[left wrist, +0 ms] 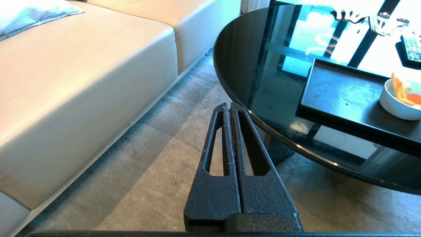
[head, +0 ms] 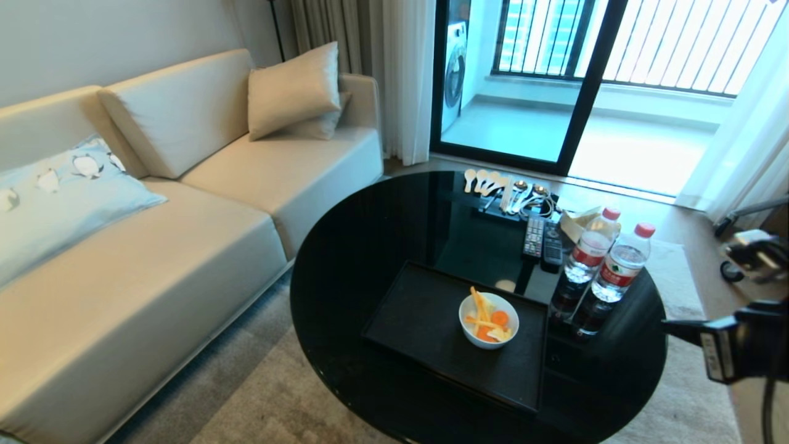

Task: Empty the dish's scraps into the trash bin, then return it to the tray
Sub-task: Pick up the bowl with leftover food

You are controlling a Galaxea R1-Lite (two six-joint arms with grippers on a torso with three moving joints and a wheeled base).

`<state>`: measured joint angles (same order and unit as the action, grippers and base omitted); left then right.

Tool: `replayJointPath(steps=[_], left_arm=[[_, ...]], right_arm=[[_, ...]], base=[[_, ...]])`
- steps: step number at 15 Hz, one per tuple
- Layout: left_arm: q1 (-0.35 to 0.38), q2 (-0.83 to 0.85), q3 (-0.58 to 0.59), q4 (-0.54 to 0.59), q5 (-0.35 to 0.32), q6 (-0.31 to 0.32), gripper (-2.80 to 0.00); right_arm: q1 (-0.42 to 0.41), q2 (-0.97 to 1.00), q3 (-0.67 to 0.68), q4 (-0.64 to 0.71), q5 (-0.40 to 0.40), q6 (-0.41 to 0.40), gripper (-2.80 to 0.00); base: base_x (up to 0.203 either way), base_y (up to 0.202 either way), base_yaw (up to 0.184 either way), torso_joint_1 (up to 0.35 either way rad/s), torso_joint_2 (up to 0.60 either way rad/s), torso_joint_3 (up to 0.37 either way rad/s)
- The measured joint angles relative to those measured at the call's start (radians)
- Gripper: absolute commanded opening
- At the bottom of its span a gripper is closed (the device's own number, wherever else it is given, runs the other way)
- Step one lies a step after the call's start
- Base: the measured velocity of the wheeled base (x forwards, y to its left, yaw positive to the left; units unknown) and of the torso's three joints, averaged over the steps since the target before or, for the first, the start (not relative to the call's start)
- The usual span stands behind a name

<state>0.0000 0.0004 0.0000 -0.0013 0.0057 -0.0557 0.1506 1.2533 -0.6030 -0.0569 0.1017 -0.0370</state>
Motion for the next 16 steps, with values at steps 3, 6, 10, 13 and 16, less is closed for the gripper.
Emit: replayJointPath(steps=[3, 6, 10, 13, 16], left_arm=[[0.000, 0.000, 0.000, 0.000, 0.000, 0.000, -2.80], [0.000, 0.000, 0.000, 0.000, 0.000, 0.000, -2.80], [0.000, 0.000, 0.000, 0.000, 0.000, 0.000, -2.80], [0.000, 0.000, 0.000, 0.000, 0.000, 0.000, -2.80], [0.000, 0.000, 0.000, 0.000, 0.000, 0.000, -2.80]], right_arm=[[0.115, 0.240, -0.237, 0.049, -0.105, 0.133, -2.80], [0.245, 0.404, -0.417, 0.214, -0.143, 0.328, -2.80], [0.310, 0.526, -0.499, 0.386, -0.148, 0.525, 0.00], [0.315, 0.574, -0.537, 0.426, -0.148, 0.549, 0.00], [0.318, 0.648, -0.622, 0.446, -0.150, 0.549, 0.00]], base=[[0.000, 0.000, 0.000, 0.000, 0.00, 0.000], [0.000, 0.000, 0.000, 0.000, 0.00, 0.000], [0.000, 0.000, 0.000, 0.000, 0.00, 0.000], [0.000, 0.000, 0.000, 0.000, 0.00, 0.000], [0.000, 0.000, 0.000, 0.000, 0.00, 0.000]])
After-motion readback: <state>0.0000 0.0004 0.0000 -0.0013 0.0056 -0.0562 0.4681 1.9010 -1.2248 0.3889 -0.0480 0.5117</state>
